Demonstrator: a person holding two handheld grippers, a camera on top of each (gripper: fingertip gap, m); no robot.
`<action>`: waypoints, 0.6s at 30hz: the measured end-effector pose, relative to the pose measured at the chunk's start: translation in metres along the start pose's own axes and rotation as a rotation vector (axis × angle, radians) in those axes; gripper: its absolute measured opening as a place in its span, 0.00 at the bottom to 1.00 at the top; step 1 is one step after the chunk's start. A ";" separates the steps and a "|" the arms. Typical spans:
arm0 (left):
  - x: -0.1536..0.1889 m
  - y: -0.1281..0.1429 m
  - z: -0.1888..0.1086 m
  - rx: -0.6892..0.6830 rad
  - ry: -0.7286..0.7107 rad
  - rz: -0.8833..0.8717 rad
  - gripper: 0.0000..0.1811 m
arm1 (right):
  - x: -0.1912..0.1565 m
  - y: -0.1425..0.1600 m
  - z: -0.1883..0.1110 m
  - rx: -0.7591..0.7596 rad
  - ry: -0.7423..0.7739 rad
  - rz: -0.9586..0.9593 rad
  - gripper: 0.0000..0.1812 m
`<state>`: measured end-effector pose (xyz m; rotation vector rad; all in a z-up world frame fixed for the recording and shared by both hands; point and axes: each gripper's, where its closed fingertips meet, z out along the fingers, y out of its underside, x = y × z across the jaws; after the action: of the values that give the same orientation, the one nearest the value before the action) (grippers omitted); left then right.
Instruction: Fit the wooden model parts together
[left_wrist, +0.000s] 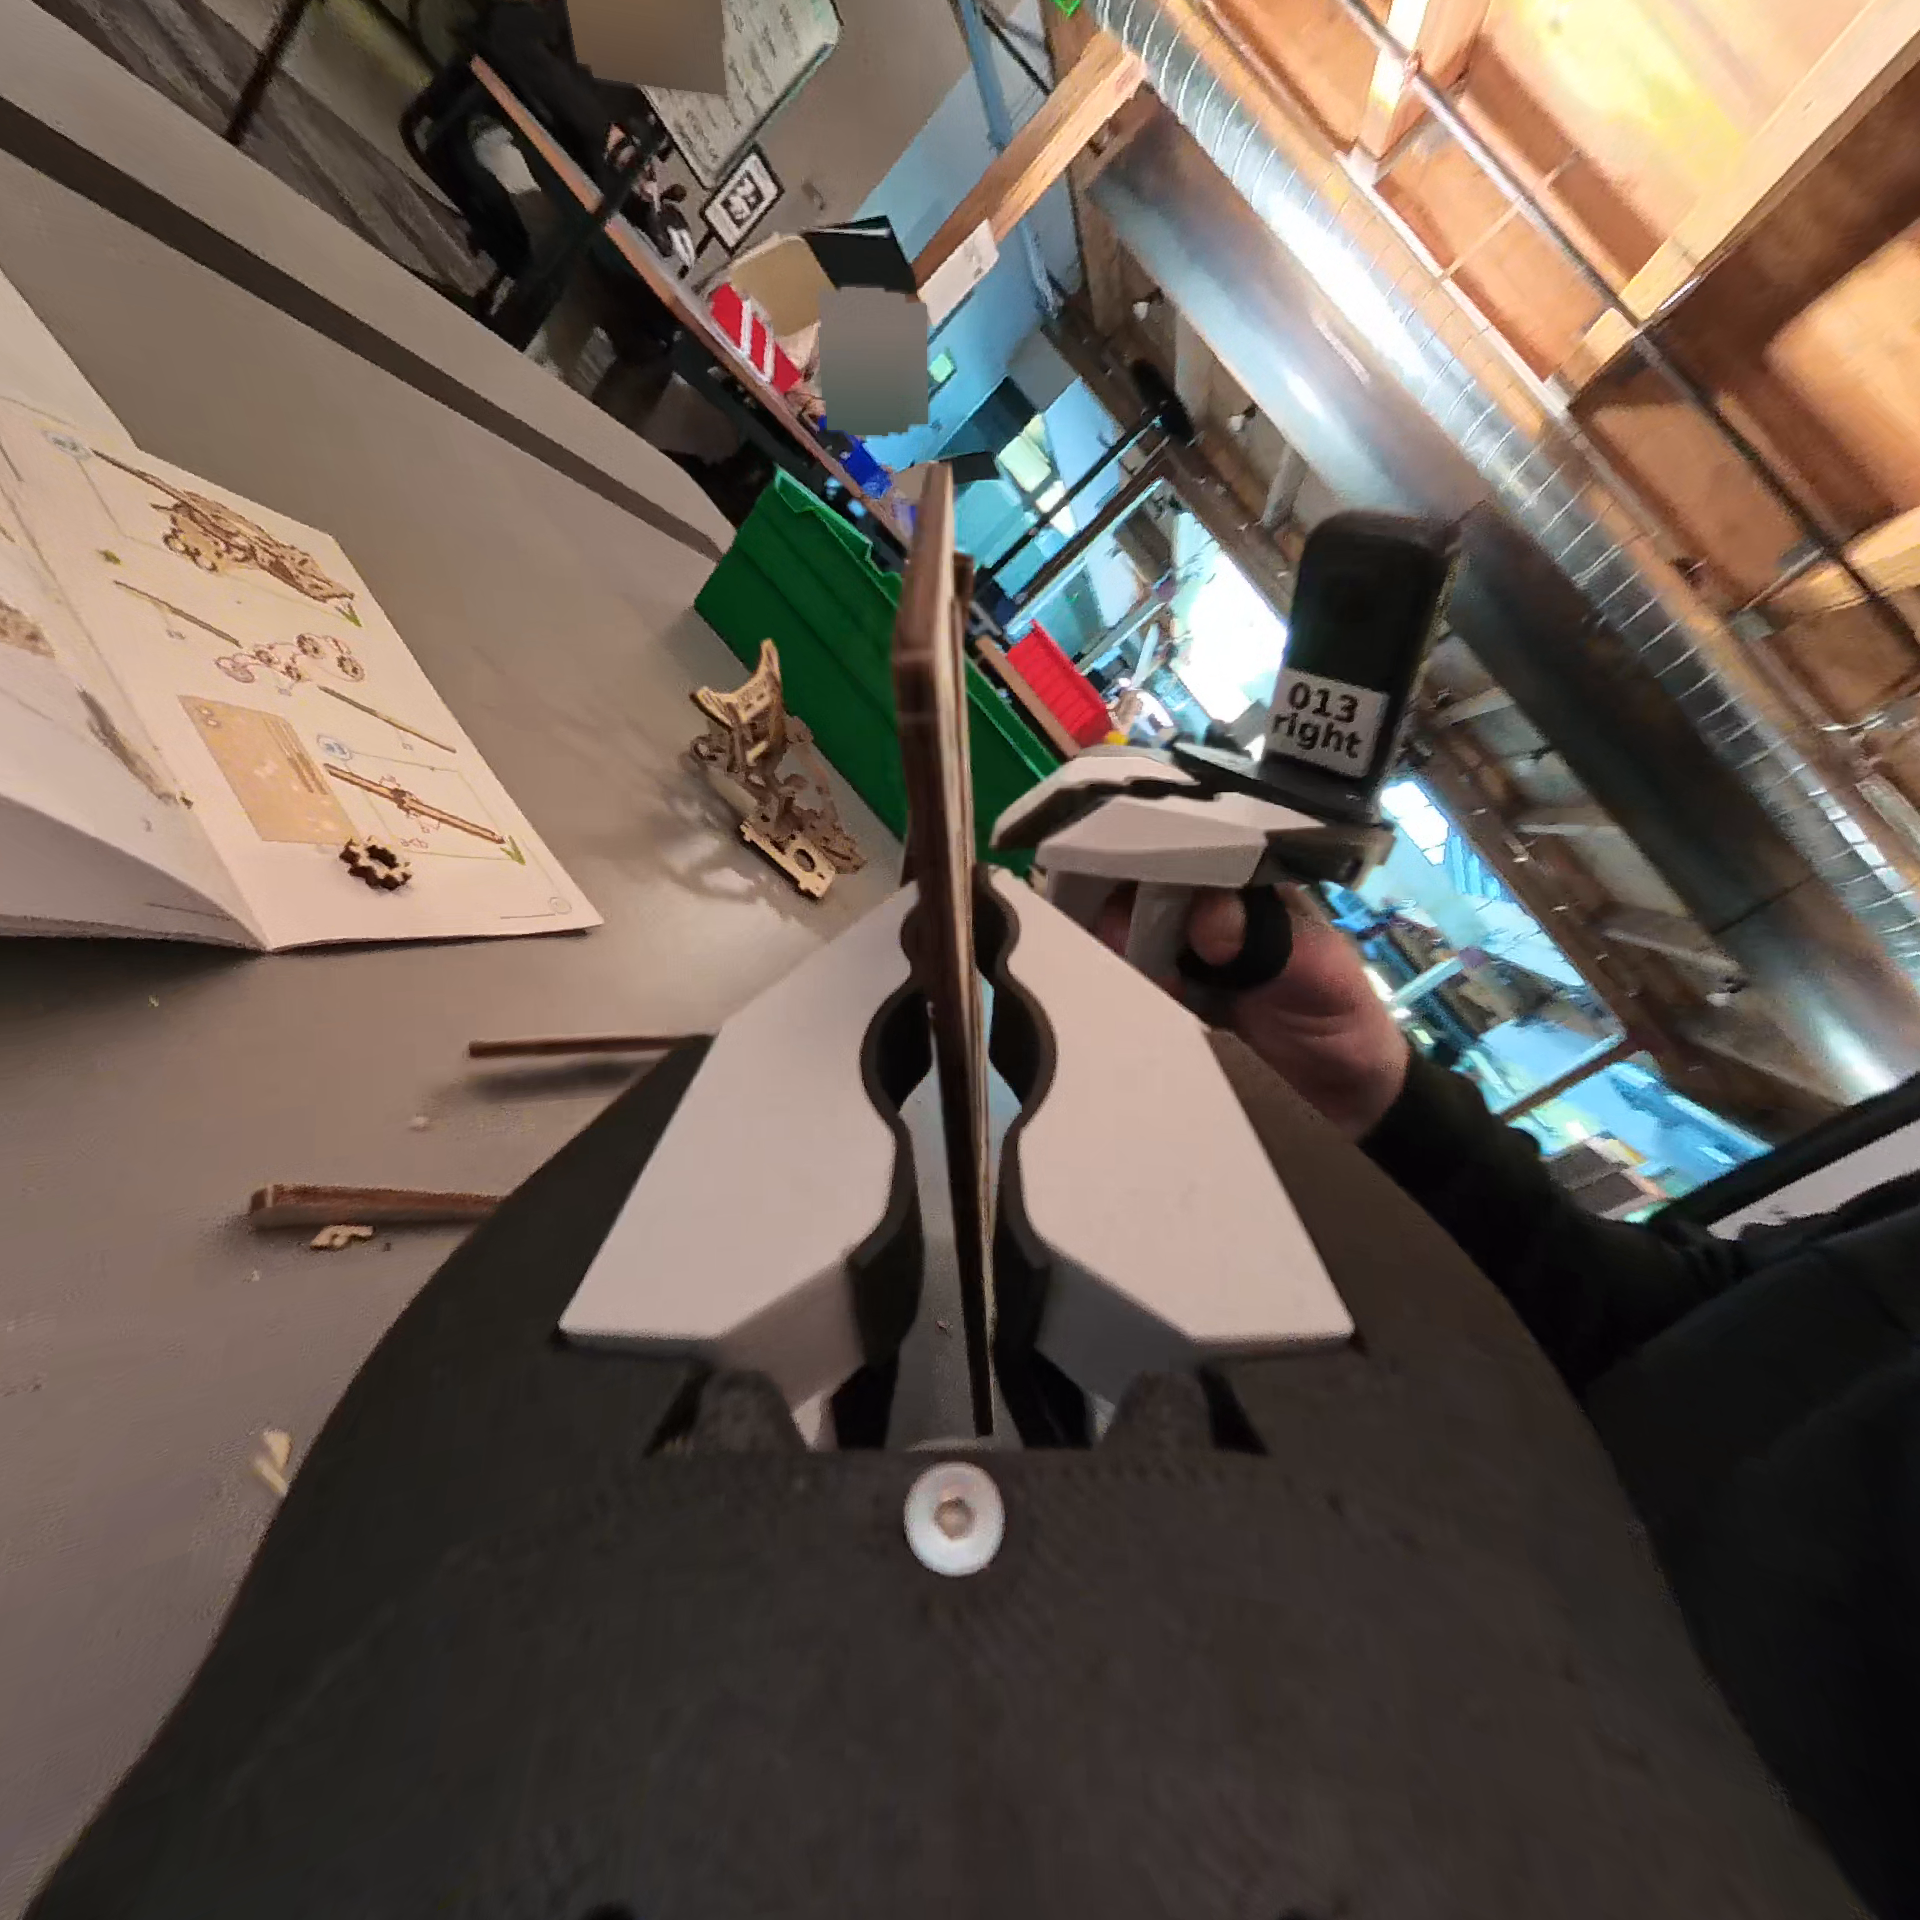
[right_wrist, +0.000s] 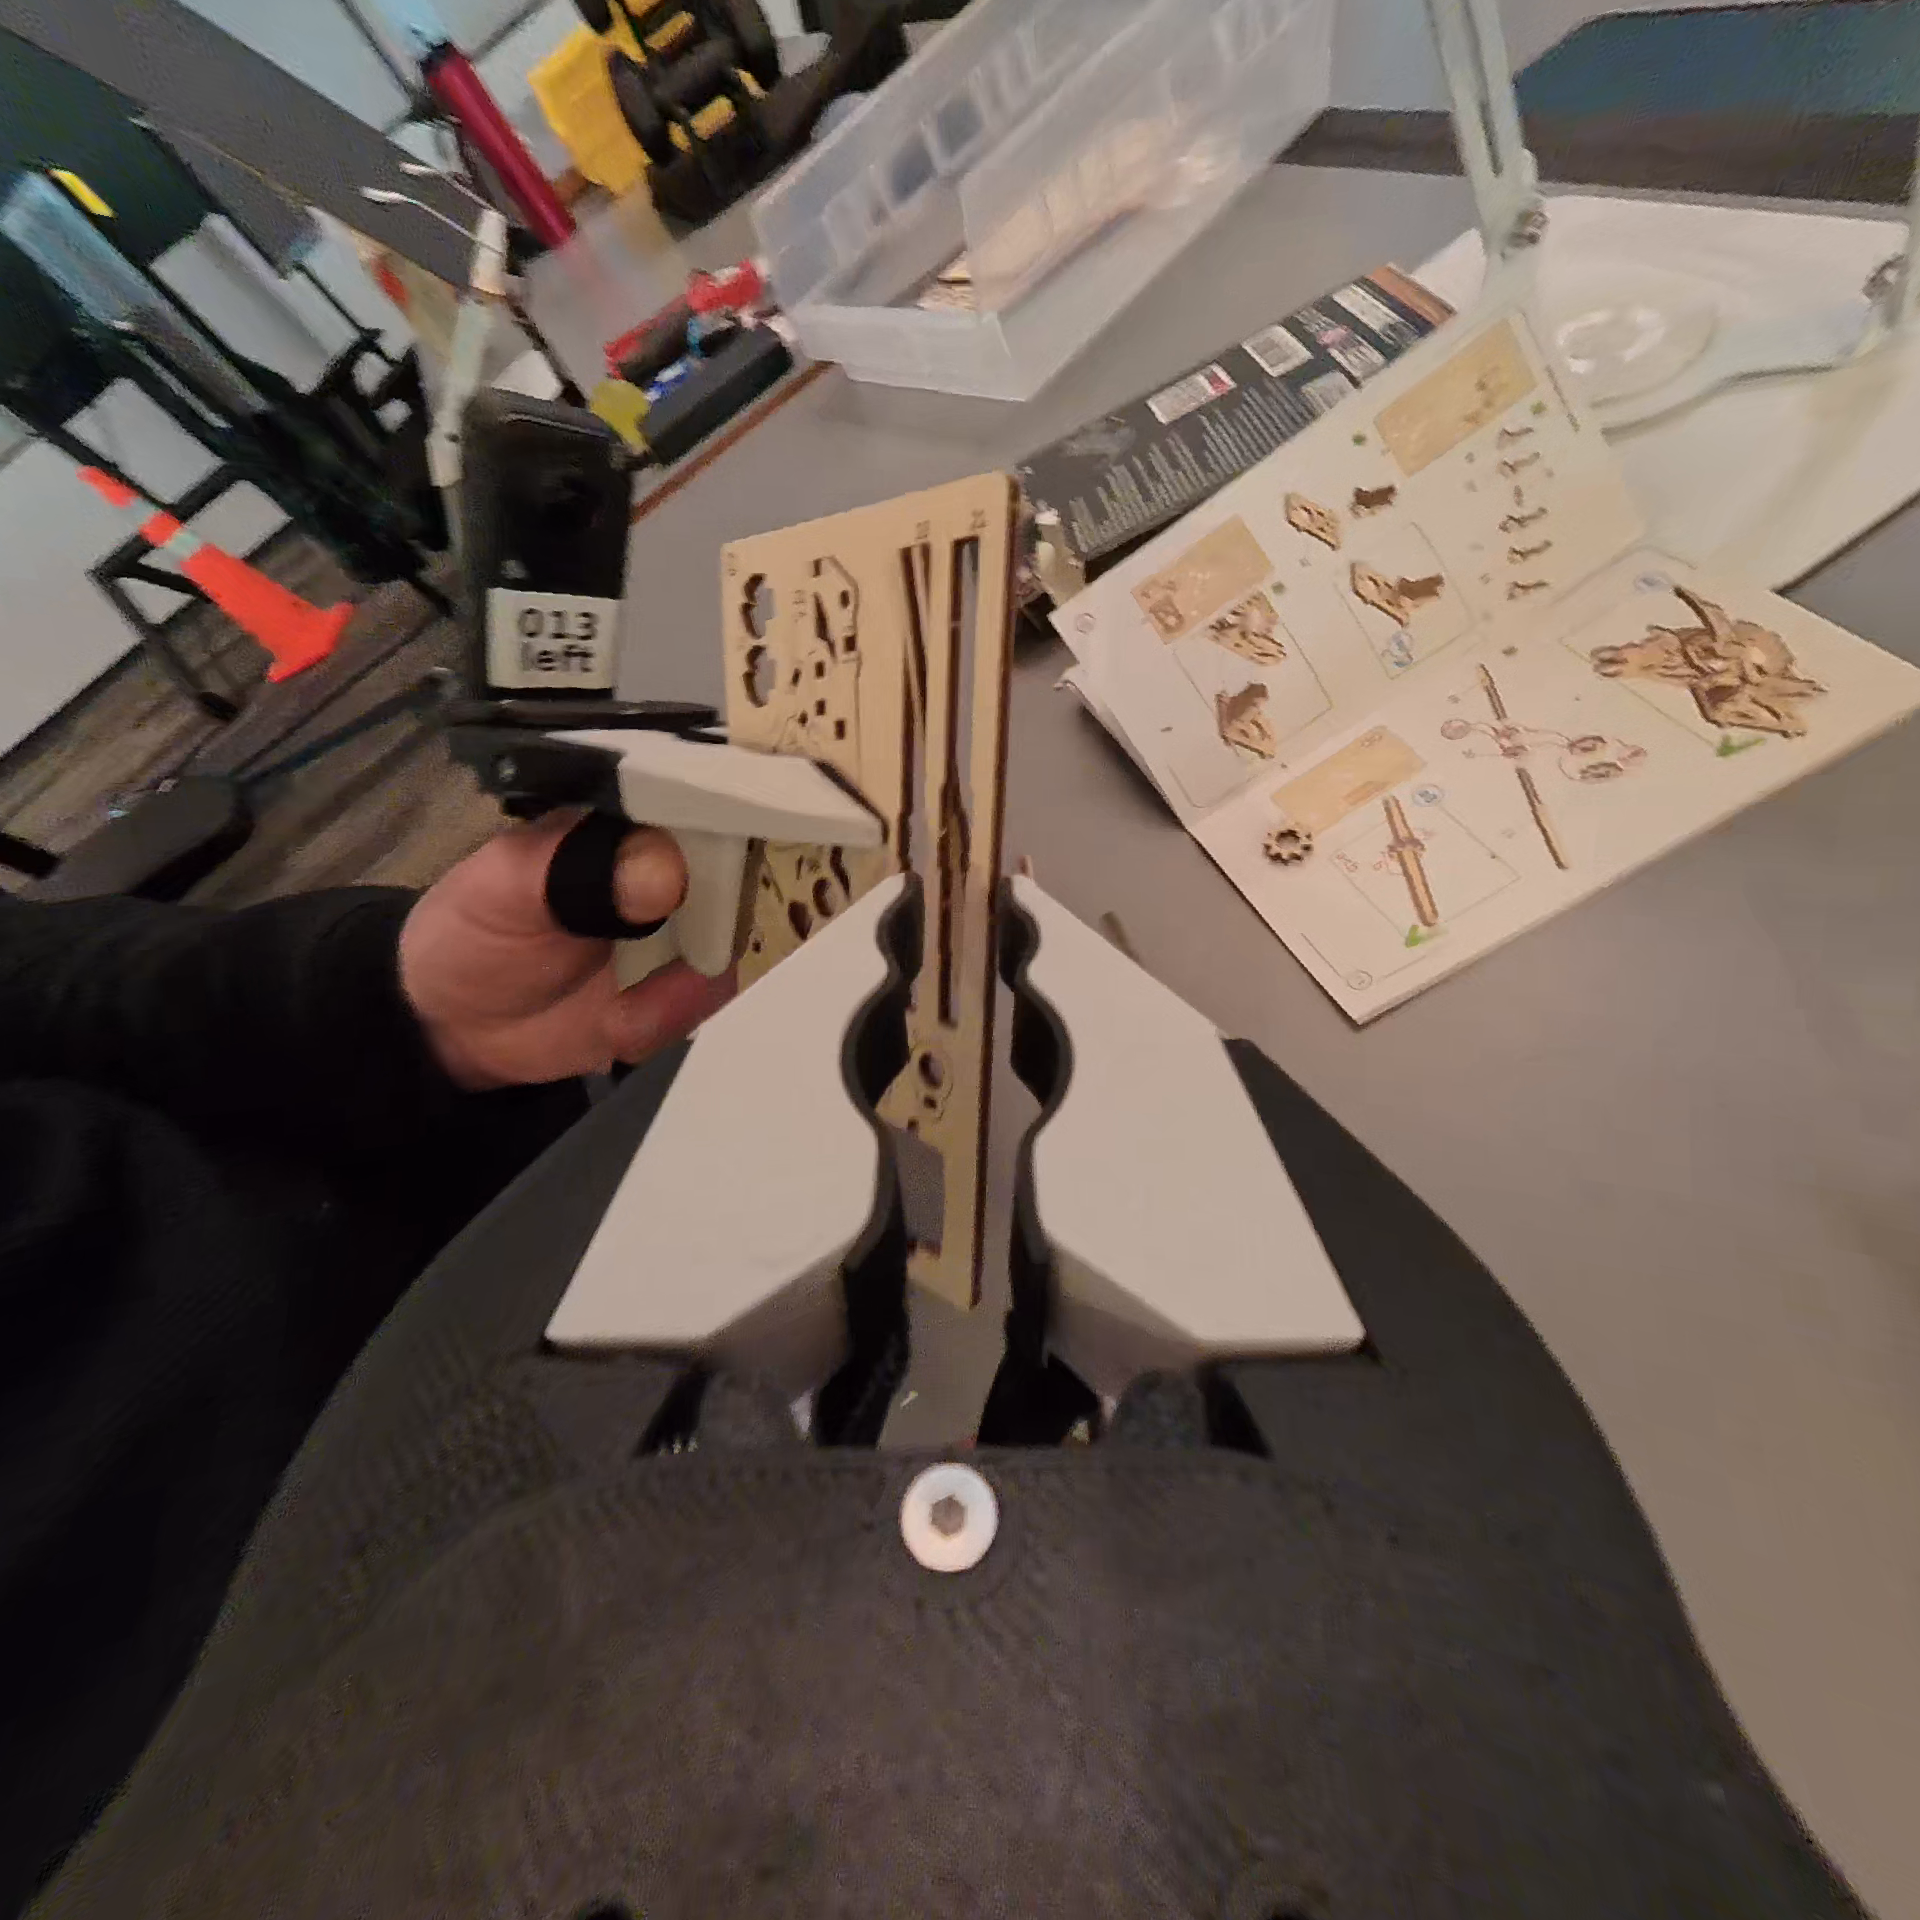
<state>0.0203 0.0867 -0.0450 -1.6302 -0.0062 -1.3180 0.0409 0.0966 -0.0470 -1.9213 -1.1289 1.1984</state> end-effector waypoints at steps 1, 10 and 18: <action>-0.001 -0.002 -0.004 -0.002 0.020 -0.025 0.01 | -0.003 -0.003 -0.004 0.019 -0.032 -0.003 0.03; 0.030 -0.015 -0.021 0.025 0.335 -0.152 0.01 | -0.017 0.001 -0.007 0.014 -0.267 0.122 0.05; 0.052 -0.006 -0.022 -0.001 0.501 -0.199 0.01 | -0.051 0.002 0.002 -0.015 -0.468 0.071 0.12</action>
<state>0.0222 0.0472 -0.0042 -1.2854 0.1374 -1.8504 0.0286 0.0508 -0.0295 -1.7494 -1.3081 1.7428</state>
